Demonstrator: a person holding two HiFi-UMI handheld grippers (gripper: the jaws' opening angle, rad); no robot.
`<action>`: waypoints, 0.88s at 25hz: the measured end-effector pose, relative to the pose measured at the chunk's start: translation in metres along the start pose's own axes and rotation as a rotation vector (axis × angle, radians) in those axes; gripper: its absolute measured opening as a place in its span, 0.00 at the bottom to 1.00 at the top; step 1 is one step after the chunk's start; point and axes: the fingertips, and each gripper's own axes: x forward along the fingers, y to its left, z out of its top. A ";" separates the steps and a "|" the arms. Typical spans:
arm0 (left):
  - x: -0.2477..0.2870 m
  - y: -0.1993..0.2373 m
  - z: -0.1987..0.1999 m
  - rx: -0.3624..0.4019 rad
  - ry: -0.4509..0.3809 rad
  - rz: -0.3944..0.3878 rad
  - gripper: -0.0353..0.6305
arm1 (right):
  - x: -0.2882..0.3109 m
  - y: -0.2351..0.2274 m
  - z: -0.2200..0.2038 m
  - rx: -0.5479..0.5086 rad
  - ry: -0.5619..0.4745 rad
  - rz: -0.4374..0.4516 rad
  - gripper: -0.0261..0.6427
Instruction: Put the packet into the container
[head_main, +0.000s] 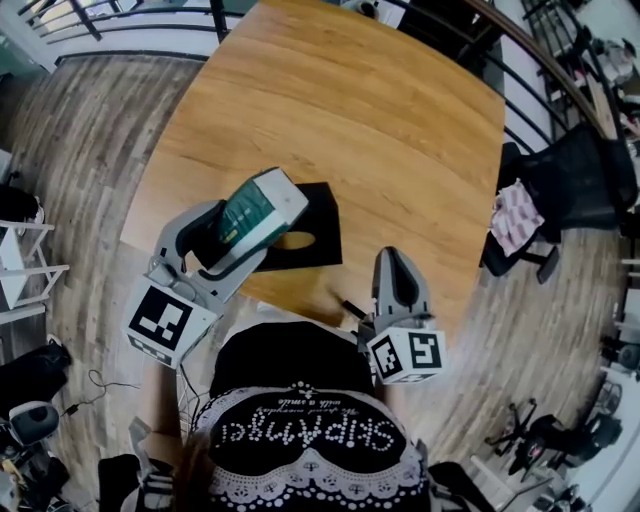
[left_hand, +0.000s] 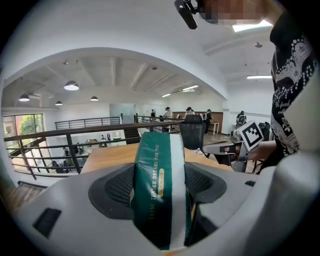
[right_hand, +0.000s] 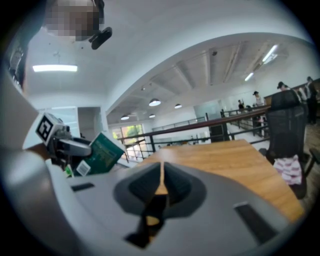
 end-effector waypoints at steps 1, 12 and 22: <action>0.005 -0.002 -0.001 0.000 0.004 -0.017 0.56 | -0.002 -0.002 -0.001 0.002 0.001 -0.007 0.10; 0.055 -0.019 -0.028 0.027 0.060 -0.156 0.57 | -0.014 -0.018 -0.011 0.039 0.032 -0.070 0.10; 0.085 -0.029 -0.059 0.015 0.144 -0.212 0.56 | -0.013 -0.026 -0.027 0.075 0.075 -0.101 0.10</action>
